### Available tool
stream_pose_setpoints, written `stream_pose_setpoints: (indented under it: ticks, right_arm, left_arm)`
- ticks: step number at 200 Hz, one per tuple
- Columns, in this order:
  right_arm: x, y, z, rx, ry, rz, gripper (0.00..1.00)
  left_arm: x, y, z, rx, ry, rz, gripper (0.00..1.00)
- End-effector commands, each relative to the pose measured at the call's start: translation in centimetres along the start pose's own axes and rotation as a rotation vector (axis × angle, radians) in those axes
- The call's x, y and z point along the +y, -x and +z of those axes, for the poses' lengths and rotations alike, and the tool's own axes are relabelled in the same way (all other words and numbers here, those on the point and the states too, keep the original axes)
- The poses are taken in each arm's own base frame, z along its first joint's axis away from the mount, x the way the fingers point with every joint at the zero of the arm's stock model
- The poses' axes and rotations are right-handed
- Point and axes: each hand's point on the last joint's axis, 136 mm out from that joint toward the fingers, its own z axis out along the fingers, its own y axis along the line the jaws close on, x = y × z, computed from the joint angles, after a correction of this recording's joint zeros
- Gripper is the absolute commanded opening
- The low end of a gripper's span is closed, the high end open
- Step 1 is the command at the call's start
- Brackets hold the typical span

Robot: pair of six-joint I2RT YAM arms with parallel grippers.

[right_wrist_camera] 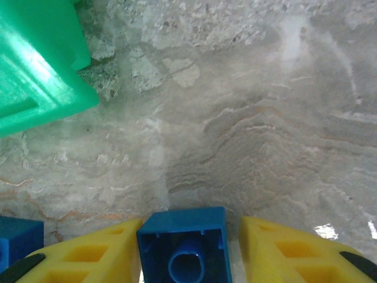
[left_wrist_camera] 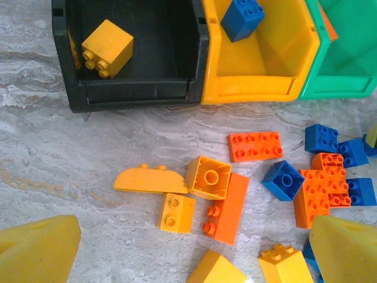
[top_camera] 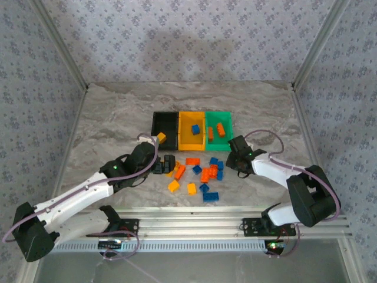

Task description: Sort the legos into containers by color

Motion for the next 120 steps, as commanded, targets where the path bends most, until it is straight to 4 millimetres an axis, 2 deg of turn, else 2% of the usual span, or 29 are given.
stream_pose_setpoints:
  ticks: [1,37,57,75,96,120]
  right_arm:
    - [-0.8,-0.3,0.1,0.021,-0.027,-0.015,0.49]
    - [-0.8,-0.1,0.9,0.038,-0.038,-0.025,0.49]
    - [-0.5,0.0,0.8,0.038,-0.027,-0.029,0.39]
    - [0.5,0.6,-0.1,0.019,0.01,-0.047,0.31]
    - [3.4,1.6,-2.4,-0.02,0.087,-0.109,0.27]
    - [9.3,2.5,-5.4,-0.068,0.187,-0.235,0.27]
  left_arm:
    - [0.6,0.1,-0.1,-0.016,0.014,-0.016,1.0]
    - [1.3,-0.2,0.0,-0.02,0.029,-0.024,1.0]
    - [2.0,-0.4,-0.1,-0.024,0.045,-0.037,1.0]
    - [2.7,-0.7,-0.3,-0.027,0.063,-0.042,1.0]
    - [3.7,-1.1,-0.4,-0.027,0.091,-0.049,1.0]
    - [5.1,-2.0,-0.5,-0.021,0.135,-0.068,1.0]
